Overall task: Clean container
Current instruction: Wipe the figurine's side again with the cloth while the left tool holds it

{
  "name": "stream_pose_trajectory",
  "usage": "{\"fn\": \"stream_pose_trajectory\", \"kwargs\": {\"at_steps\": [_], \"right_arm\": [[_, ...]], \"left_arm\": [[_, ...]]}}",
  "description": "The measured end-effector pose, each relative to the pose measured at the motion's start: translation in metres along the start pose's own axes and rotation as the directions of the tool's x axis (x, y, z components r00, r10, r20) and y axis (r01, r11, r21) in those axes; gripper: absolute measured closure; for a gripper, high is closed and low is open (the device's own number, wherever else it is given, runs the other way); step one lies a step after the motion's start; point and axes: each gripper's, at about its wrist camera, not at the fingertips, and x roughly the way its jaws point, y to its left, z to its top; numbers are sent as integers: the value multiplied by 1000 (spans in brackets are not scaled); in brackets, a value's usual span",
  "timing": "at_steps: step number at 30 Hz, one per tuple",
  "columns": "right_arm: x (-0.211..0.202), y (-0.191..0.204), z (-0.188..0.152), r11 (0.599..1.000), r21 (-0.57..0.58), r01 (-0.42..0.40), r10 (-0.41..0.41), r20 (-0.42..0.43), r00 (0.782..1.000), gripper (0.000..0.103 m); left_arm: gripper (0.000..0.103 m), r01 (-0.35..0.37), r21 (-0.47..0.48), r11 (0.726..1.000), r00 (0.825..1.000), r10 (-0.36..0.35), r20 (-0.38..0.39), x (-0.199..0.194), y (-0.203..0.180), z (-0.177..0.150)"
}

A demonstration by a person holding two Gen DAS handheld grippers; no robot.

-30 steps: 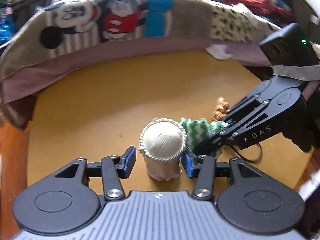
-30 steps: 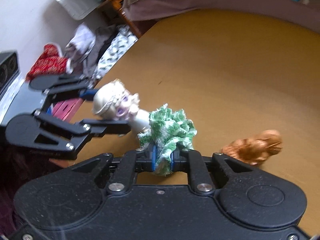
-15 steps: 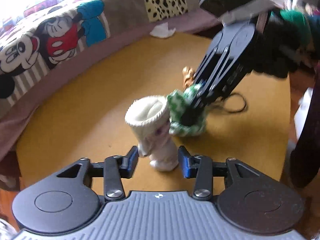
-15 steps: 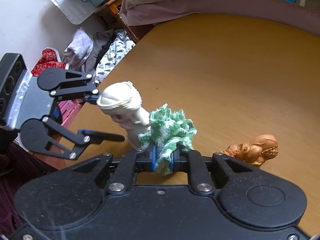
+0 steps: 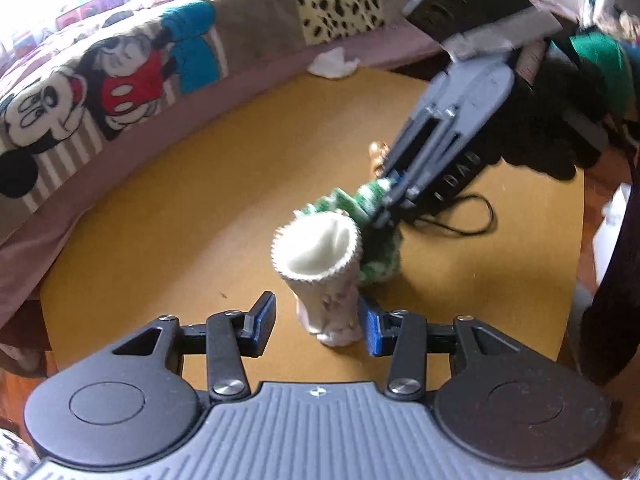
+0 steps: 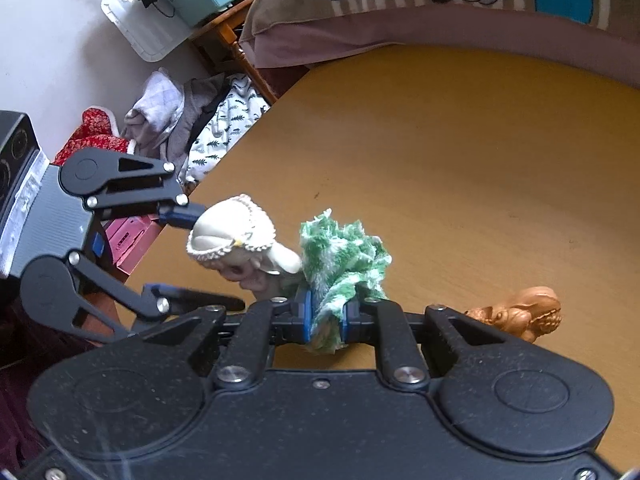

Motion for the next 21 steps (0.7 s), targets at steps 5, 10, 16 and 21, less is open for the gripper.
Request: {"fn": "stream_pose_trajectory", "kwargs": {"at_steps": [5, 10, 16, 21], "right_arm": [[-3, 1, -2, 1000, -11, 2, -2, -17, 1000, 90], [-11, -2, -5, 1000, -12, -1, 1, -10, 1000, 90], [8, 11, -18, 998, -30, -64, 62, -62, 996, 90], [16, 23, -21, 993, -34, -115, 111, -94, 989, 90]], "left_arm": [[69, 32, -71, 997, 999, -29, 44, 3, 3, 2], [70, -18, -111, 994, 998, 25, 61, 5, -6, 2], [70, -39, -162, 986, 997, 50, 64, 5, -9, 1], [70, -48, -166, 985, 997, 58, 57, 4, -9, 1]]}}
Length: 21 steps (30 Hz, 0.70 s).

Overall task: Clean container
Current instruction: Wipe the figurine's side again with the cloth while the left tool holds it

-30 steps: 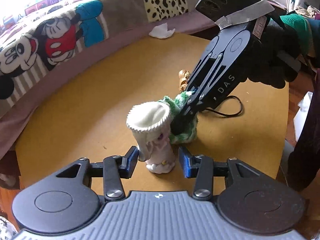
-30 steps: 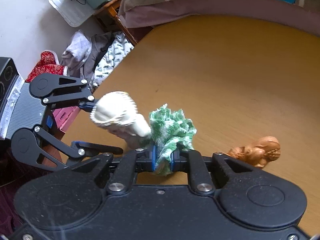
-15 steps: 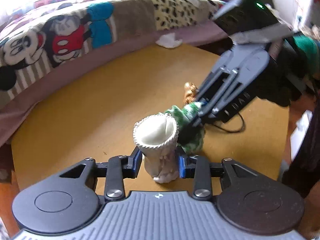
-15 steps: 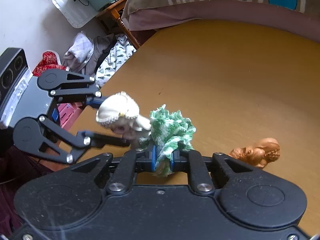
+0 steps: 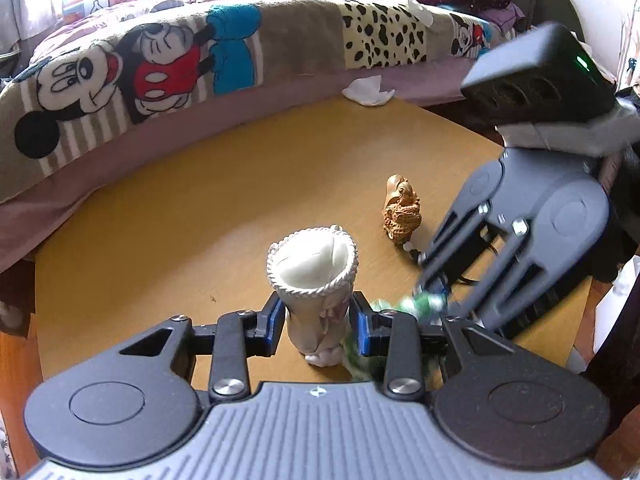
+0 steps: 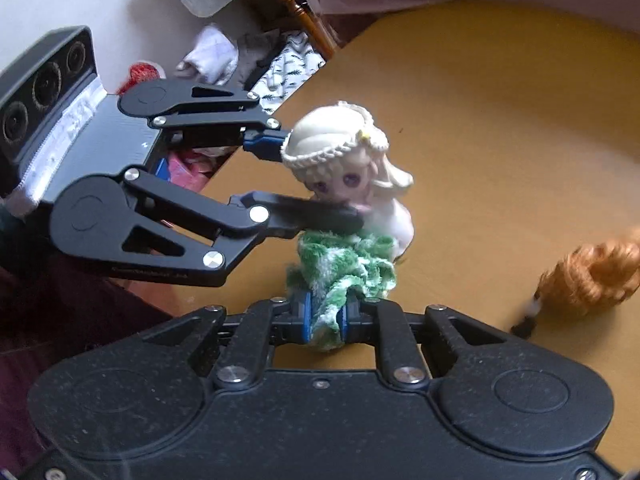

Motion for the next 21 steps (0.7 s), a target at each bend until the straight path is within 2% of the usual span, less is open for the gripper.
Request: {"fn": "stream_pose_trajectory", "kwargs": {"at_steps": [3, 5, 7, 10, 12, 16, 21], "right_arm": [[-11, -16, 5, 995, 66, 69, -73, 53, 996, 90], [-18, -25, 5, 989, 120, 88, -100, 100, 990, 90], [-16, -23, 3, 993, 109, 35, -45, 89, 995, 90], [-15, -14, 2, 997, 64, 48, -52, 71, 996, 90], [-24, -17, 5, 997, 74, 35, -43, 106, 993, 90], [-48, -7, 11, 999, 25, -33, 27, 199, 980, 89], [-50, -8, 9, 986, 19, -167, 159, 209, 965, 89]], "left_arm": [[70, -4, -18, 1000, 1000, 4, -1, -1, 3, 0], [70, -5, -22, 1000, 1000, 5, -1, -1, 4, 0], [70, -9, -18, 1000, 1000, 9, -1, 0, 3, 1], [70, -15, -14, 1000, 1000, 15, -6, 0, 2, 2], [70, -22, -8, 1000, 1000, 22, -9, -1, 0, 2], [70, -30, -5, 1000, 999, 30, -16, -1, -1, 3], [70, -37, -8, 999, 999, 37, -23, -1, 0, 3]]}}
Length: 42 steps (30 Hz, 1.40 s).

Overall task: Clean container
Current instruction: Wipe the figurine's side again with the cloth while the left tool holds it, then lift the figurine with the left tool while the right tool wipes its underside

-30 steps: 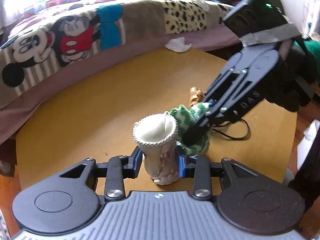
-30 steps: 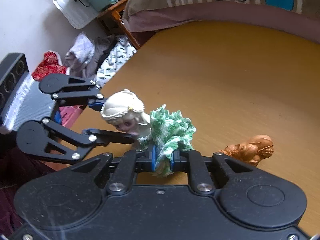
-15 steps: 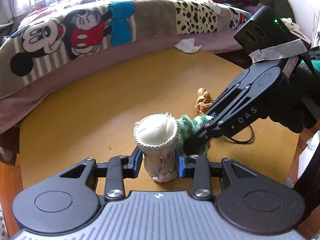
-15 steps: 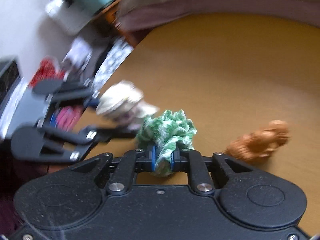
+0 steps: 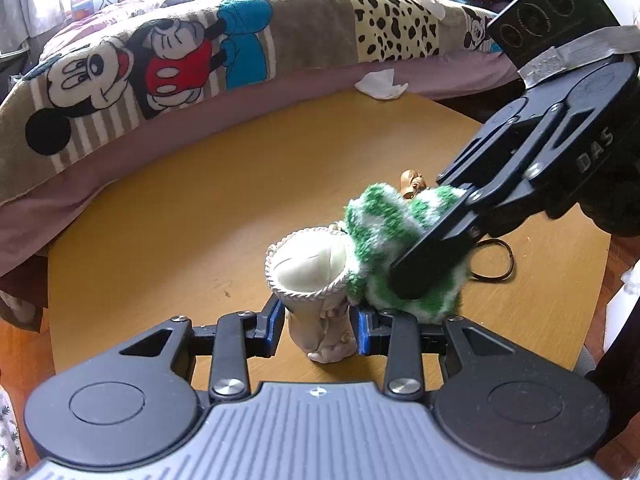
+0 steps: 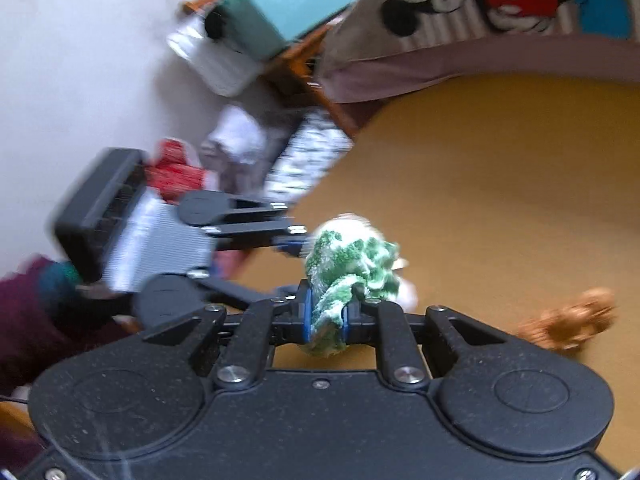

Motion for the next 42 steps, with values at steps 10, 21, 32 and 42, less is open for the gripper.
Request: {"fn": "stream_pose_trajectory", "kwargs": {"at_steps": [10, 21, 32, 42], "right_arm": [[-8, -17, 3, 965, 67, 255, -256, 17, 966, 90], [-3, -17, 0, 965, 45, 258, -258, 2, 966, 90], [-15, -20, 2, 964, 61, 260, -265, 83, 961, 90], [2, 6, -7, 955, -106, 278, -263, 135, 955, 90]], "left_arm": [[70, -10, -10, 1000, 1000, 10, 6, 2, -3, 1], [68, -17, -72, 997, 1000, 18, 6, 12, 3, 2], [69, -9, -302, 953, 985, 60, 160, -22, 40, 23], [69, 236, -443, 865, 936, -79, 343, -37, 41, 53]]}}
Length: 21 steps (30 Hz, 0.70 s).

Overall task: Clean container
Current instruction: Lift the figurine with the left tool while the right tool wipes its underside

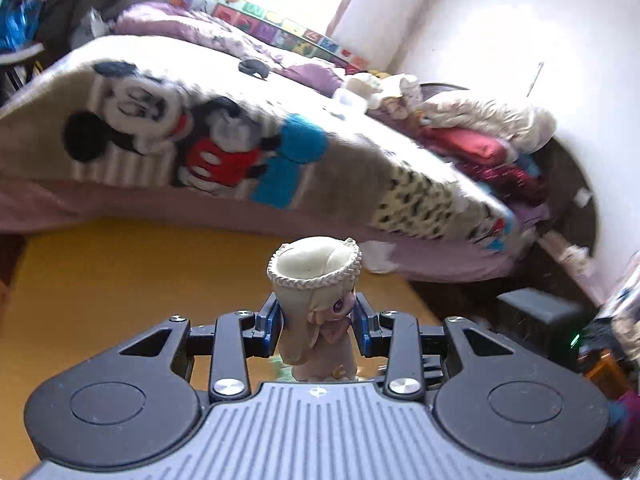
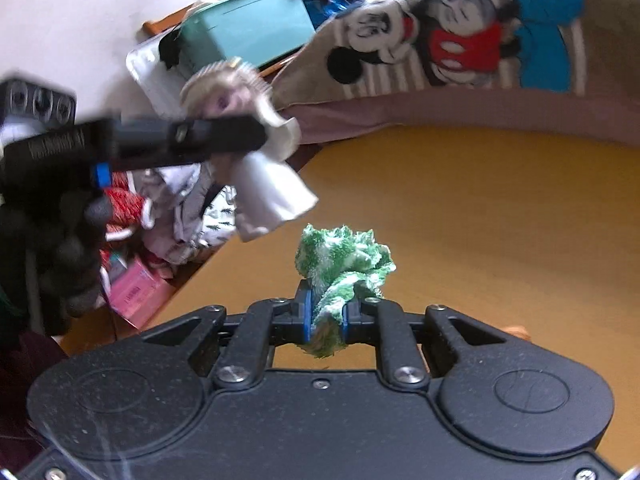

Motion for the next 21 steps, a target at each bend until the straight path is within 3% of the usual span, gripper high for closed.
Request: {"fn": "stream_pose_trajectory", "kwargs": {"at_steps": [3, 5, 7, 9, 14, 19, 21], "right_arm": [[-1, 9, -3, 998, -55, -8, 10, 24, 1000, 91], [-5, 14, -5, 995, -91, -36, 39, 36, 999, 92], [-8, 19, -6, 990, -133, -49, 53, 27, 998, 92], [-9, 17, -7, 990, -139, -32, 35, 19, 999, 92], [-16, -3, -2, 995, -65, 80, -76, 62, 995, 92], [-8, 12, -8, 994, -108, 19, -14, 45, 999, 92], [-4, 21, -13, 990, -142, -2, 6, 27, 1000, 92]], "left_arm": [[69, -10, 39, 999, 1000, 11, -22, 9, -12, -7], [69, -59, 81, 995, 998, 61, -25, 12, -13, -8], [69, -100, 59, 993, 994, 102, -30, 11, -3, -8], [69, -137, 84, 987, 990, 140, -23, 10, -1, -7], [69, -67, 53, 996, 998, 68, -19, 6, -2, -7], [69, -15, 48, 999, 1000, 16, -21, 14, -13, -10], [69, -38, 102, 994, 999, 40, -25, 15, -19, -12]]}}
